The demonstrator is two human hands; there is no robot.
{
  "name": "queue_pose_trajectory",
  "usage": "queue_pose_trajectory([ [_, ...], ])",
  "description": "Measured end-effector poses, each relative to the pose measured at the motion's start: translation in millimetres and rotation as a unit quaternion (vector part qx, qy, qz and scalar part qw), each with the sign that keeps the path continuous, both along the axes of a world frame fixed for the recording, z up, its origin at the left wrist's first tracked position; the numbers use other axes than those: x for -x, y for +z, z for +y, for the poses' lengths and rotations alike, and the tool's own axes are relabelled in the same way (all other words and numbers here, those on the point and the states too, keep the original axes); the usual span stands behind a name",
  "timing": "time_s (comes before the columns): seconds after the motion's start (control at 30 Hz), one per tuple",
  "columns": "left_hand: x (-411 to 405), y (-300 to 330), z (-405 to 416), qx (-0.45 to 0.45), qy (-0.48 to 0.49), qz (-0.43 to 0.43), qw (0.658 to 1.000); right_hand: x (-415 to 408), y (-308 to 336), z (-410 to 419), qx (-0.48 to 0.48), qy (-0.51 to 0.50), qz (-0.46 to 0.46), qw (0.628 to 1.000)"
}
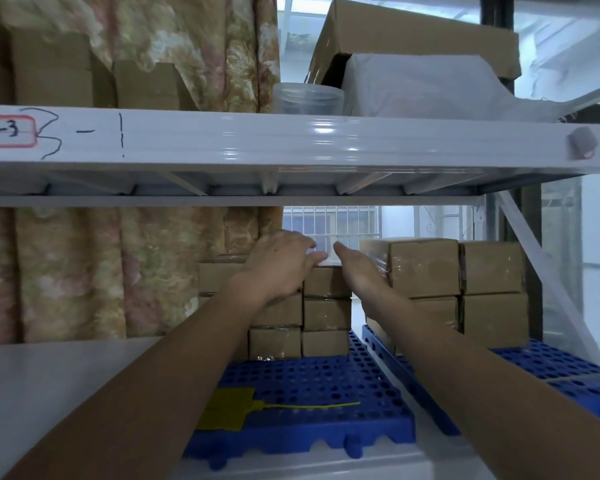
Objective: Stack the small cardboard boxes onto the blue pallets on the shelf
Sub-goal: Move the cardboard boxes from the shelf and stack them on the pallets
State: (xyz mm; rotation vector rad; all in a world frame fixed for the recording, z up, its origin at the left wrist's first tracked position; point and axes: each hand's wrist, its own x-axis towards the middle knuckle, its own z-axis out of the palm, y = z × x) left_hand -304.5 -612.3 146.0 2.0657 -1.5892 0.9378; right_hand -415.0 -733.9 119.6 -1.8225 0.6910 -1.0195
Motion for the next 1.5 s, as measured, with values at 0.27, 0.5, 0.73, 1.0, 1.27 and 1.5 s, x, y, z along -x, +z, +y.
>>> queue_pose_trajectory([
  [0.27, -28.1, -1.8, 86.3, 0.268, -0.067, 0.275, 0.921, 4.7, -7.9, -1.6, -0.008, 0.014, -0.024, 1.000],
  [0.5, -1.1, -30.7, 120.9, 0.350, -0.125, 0.577, 0.727, 4.5, -28.1, 2.5, -0.089, -0.007, -0.092, 0.992],
  [0.73, -70.0, -76.3, 100.5, 0.267, -0.173, 0.704, 0.635, 6.6, -45.3, 3.8, -0.205, 0.043, -0.107, 0.972],
  [1.0, -53.6, -75.9, 98.1, 0.246, -0.227, 0.726, 0.601, 4.8, -51.1, 19.7, -0.208, 0.103, -0.107, 0.967],
  [1.27, -49.1, -75.3, 100.0, 0.249, -0.227, 0.734, 0.590, 11.3, -53.1, 17.5, -0.205, 0.087, -0.107, 0.969],
  [1.5, -38.7, -76.8, 103.1, 0.244, -0.219, 0.736, 0.592, 24.2, -52.1, 24.7, -0.203, 0.073, -0.100, 0.971],
])
